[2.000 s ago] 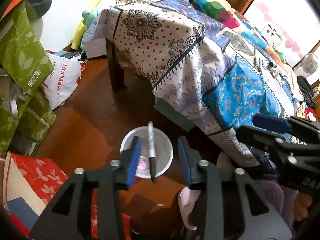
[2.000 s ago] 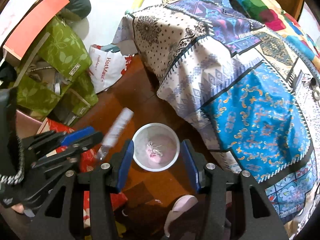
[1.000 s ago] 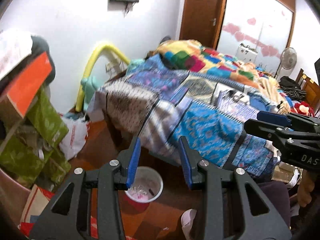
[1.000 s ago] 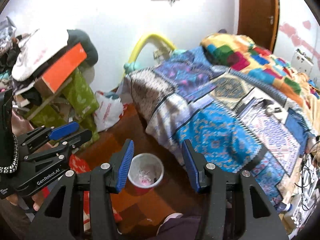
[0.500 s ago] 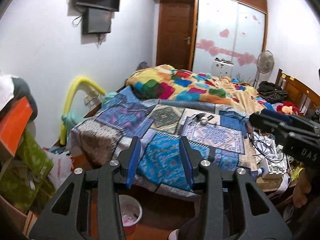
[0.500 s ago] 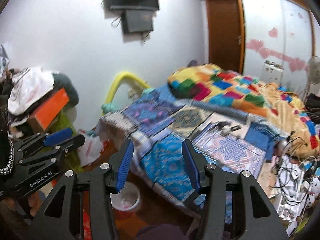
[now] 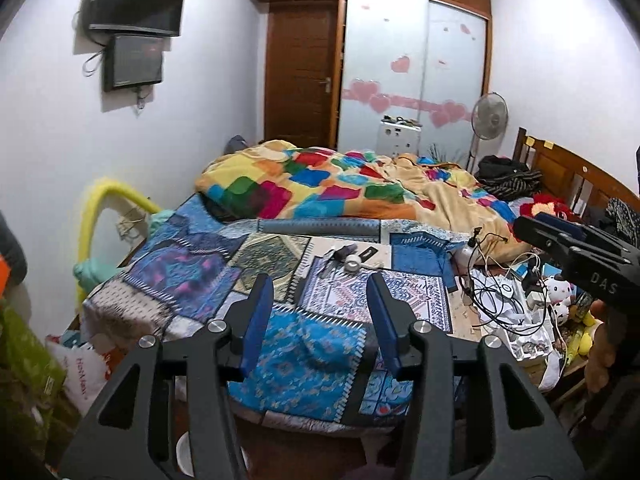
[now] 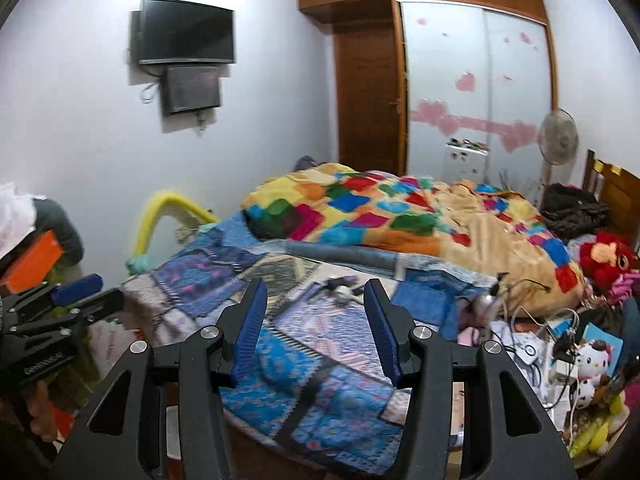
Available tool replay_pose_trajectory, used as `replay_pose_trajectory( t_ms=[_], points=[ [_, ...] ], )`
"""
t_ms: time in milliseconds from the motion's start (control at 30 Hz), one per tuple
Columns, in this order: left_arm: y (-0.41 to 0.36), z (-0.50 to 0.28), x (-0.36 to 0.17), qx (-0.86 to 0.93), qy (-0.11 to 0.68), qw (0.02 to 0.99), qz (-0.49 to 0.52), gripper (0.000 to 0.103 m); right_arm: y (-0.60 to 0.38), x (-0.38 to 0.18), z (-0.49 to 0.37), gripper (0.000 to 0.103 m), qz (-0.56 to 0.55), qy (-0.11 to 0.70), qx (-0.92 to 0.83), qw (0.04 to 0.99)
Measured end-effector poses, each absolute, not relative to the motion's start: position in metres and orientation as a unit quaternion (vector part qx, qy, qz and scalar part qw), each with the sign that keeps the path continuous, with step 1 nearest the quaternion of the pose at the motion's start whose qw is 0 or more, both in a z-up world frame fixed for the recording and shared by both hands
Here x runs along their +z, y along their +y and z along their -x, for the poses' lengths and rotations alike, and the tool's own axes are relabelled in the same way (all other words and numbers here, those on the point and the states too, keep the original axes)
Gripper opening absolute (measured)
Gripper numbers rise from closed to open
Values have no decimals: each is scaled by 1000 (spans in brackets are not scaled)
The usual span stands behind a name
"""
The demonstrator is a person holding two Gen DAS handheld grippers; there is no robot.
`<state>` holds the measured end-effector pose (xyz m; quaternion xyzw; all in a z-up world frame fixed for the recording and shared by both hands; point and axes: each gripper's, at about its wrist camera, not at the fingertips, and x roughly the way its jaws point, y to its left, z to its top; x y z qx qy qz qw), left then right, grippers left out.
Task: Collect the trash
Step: 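Move both tools back toward the bed, then grasp white razor with right gripper while left gripper grasps thin white stick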
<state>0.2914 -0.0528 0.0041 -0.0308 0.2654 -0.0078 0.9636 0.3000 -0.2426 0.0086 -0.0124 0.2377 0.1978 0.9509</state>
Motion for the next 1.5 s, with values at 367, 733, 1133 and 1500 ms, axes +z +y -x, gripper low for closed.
replay_pose_trajectory(
  t_ms=[367,733,1133,1500],
  points=[
    [-71,-398,-50,-37,324,944,41,49,-277,-37,-375,58,11,298,155,942],
    [-55,-500,-131,-28,374,924,76,68,-282,-107,-462,77,-37,379,163,910],
    [-52,-606,-225,-23,428,903,28,68,-268,-180,-565,73,-98,446,160,875],
    [-46,-654,-256,-42,436,898,46,26,-231,-237,-614,26,-95,500,150,848]
  ],
)
